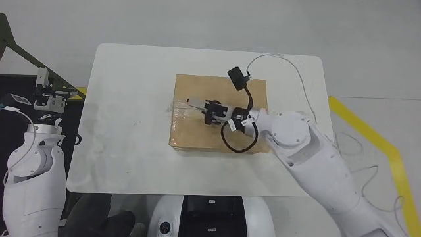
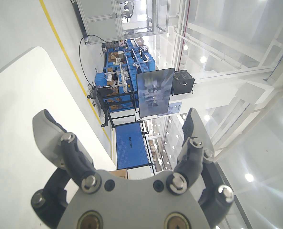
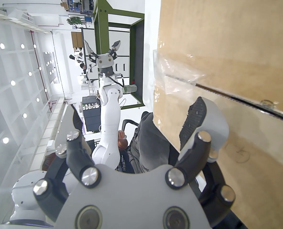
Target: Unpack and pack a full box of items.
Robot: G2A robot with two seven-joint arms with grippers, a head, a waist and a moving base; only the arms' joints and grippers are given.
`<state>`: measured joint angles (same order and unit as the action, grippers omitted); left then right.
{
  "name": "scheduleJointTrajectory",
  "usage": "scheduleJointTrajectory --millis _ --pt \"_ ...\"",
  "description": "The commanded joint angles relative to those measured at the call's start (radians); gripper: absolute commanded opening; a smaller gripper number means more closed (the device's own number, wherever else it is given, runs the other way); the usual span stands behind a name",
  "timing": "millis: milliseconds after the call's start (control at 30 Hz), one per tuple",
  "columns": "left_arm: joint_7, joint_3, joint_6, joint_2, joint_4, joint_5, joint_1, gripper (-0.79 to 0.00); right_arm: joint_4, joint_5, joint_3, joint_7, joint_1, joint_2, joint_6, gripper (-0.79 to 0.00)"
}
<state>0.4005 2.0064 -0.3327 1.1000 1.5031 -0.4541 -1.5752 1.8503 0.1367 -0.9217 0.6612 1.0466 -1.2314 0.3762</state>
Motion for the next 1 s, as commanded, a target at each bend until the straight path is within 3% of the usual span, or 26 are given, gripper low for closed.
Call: scheduleJointTrajectory --millis 0,233,500,733,967 --pt "0.000 0.000 0.000 0.000 0.000 0.000 0.000 0.000 0.009 0.004 -0.002 0.008 -0.003 0.000 -0.015 0.000" --pt "0.000 0.000 0.000 0.000 0.000 0.000 0.000 0.000 -0.030 0.026 0.056 0.037 -0.071 -0.020 -0.063 0.000" --pt "0.000 0.000 0.000 0.000 0.000 0.000 0.000 0.000 -0.154 0.085 0.189 0.057 -0.200 -0.074 -0.089 0.000" --pt "0.000 0.000 0.000 0.000 0.000 0.000 0.000 0.000 -0.261 0.125 0.244 -0.006 -0.283 -0.120 -0.137 0.000" --pt "0.000 0.000 0.000 0.000 0.000 0.000 0.000 0.000 -0.359 0.146 0.268 -0.045 -0.340 -0.155 -0.100 0.000"
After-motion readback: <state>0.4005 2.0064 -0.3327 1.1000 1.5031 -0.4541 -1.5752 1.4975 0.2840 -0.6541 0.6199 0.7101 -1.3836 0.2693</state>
